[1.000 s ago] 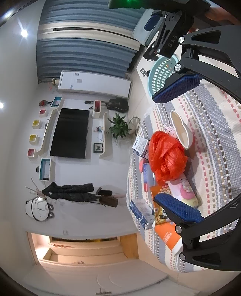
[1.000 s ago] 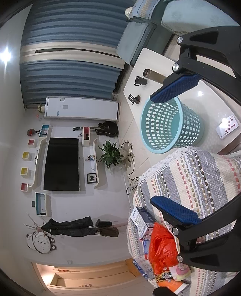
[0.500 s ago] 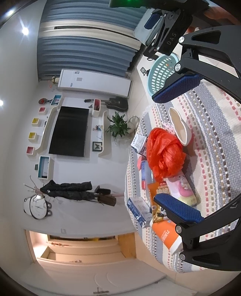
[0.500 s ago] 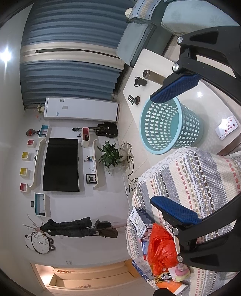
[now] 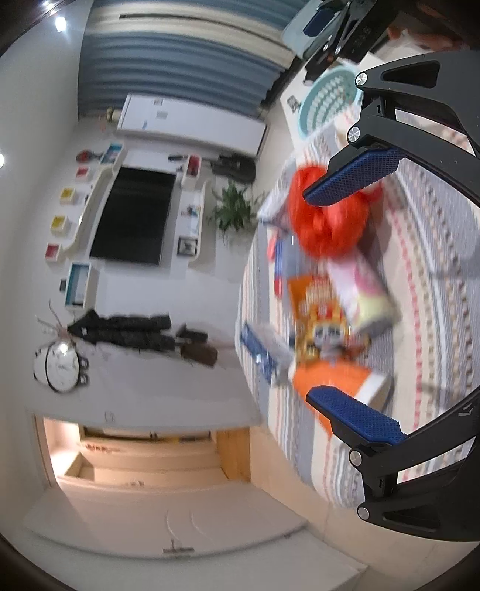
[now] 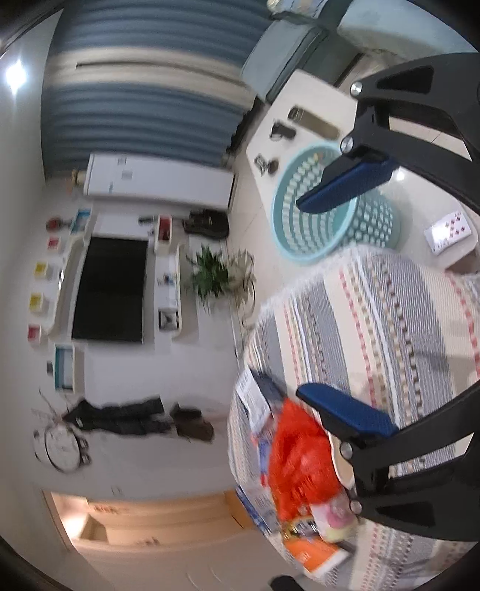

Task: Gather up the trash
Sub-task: 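Grasp the orange paper cup with the left tool while the right tool grasps the red plastic bag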

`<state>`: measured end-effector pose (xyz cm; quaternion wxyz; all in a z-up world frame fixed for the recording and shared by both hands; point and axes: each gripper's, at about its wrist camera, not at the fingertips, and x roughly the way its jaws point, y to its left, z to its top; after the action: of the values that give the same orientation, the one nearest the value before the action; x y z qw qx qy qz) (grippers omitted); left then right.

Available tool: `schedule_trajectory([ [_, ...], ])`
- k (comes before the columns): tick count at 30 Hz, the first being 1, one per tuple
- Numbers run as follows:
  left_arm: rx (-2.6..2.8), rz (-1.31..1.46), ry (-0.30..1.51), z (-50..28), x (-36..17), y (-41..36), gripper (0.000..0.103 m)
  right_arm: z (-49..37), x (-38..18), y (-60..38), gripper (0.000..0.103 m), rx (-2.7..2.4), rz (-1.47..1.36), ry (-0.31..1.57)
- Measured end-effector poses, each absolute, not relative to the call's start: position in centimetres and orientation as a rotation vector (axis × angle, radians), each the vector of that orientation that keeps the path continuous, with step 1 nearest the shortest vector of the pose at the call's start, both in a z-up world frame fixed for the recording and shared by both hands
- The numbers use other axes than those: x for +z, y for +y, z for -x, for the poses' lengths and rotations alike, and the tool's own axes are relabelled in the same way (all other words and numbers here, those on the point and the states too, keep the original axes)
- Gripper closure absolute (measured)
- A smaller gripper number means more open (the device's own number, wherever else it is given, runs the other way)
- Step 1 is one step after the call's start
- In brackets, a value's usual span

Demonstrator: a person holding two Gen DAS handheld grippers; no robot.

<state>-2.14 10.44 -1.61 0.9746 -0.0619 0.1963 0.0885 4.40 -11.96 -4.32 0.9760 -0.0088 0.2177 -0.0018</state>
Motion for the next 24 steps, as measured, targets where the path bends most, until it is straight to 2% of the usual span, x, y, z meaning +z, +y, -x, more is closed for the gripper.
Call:
schedule_trajectory([
  [3,0.238,0.13,0.413,1.9,-1.8,13.6,0.008,-5.1,-4.6,-10.4,0.033,0.06,0.022,0.461],
  [9,0.261,0.123,0.491,0.8,-2.8,19.1,0.008,-7.6,-4.1,-7.0,0.034,0.196,0.002,0.505],
  [12,0.195,0.159,0.591,-0.7,-4.5,21.4,0.008,-8.8,-4.1,-5.0,0.034,0.241,0.012,0.524],
  [15,0.146,0.182,0.658,-2.1,-6.1,22.6,0.008,-10.1,-4.4,-3.4,0.033,0.285,0.016,0.559],
  [24,0.144,0.15,0.772,-6.1,-9.2,23.1,0.008,-14.2,-7.0,-1.4,0.02,0.354,0.021,0.711],
])
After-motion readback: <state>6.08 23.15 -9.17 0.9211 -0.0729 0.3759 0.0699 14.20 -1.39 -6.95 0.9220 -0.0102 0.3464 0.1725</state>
